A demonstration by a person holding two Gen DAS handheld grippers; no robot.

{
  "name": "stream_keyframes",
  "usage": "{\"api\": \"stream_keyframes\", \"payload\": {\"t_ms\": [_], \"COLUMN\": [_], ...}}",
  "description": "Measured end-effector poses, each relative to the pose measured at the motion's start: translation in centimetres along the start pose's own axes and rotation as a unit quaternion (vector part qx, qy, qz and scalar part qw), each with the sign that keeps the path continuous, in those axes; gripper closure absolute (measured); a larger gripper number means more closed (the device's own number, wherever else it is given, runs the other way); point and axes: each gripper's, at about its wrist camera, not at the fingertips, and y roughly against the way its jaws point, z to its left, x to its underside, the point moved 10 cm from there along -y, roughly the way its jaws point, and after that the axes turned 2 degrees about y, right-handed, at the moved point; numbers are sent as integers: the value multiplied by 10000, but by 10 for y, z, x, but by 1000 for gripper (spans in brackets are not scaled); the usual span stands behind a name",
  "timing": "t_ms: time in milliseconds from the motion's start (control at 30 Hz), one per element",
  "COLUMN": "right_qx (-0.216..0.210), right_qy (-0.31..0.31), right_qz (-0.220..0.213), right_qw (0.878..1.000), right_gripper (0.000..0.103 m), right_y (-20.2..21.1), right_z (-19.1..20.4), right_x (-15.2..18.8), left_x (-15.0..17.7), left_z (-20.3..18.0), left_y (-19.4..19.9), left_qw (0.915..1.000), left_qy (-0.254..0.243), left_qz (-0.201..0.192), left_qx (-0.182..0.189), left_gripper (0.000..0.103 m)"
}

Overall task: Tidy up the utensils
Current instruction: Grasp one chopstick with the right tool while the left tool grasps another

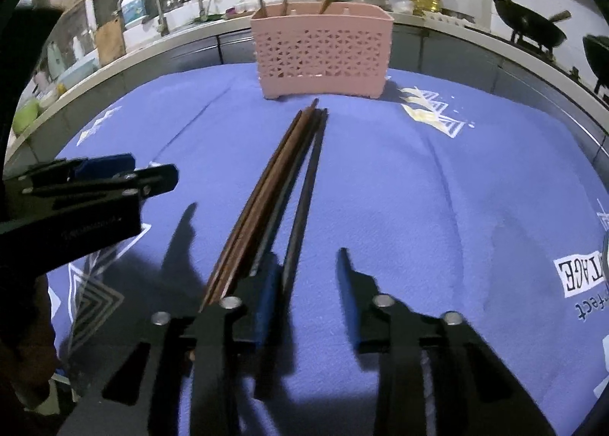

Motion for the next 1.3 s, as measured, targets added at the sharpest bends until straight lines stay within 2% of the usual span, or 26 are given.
{"api": "stream_keyframes", "payload": {"t_ms": [67,300,333,500,567,800,900,1167,1300], "right_qx": [-16,-37,-56,-155,-224,-362,-379,-388,-357], "right_qy": [-161,-472,-501,-542,-604,-773,-799,-691,-563], "right_qz": [15,12,23,86,101,73,39,-89,-11], "right_qw": [9999,9989,9987,9984,9979,9963,9961,9968,9978], "right_gripper": [94,96,96,96,96,96,96,96,96], "right_y": [0,5,6,14,16,17,18,18,6], "right_z": [-8,-28,-30,-29,-29,-29,-30,-28,-28], "right_x": [-1,5,7,17,19,19,18,7,0], "left_x": [0,-1,-1,-5,-6,-4,0,0,-6], "left_z": [0,-7,-9,-25,-32,-59,-61,-59,-67], "left_y": [0,-2,-2,-2,-4,-18,-25,-27,-29], "left_qw": [10000,9999,9998,9923,9910,9908,9921,9942,9952], "left_qy": [0,-28,-4,311,306,-31,-130,-154,-363], "left_qz": [11,68,88,310,357,488,584,503,419], "left_qx": [1,80,160,1159,1256,1264,1106,939,809], "left_gripper": [52,52,52,52,52,52,52,52,52]}}
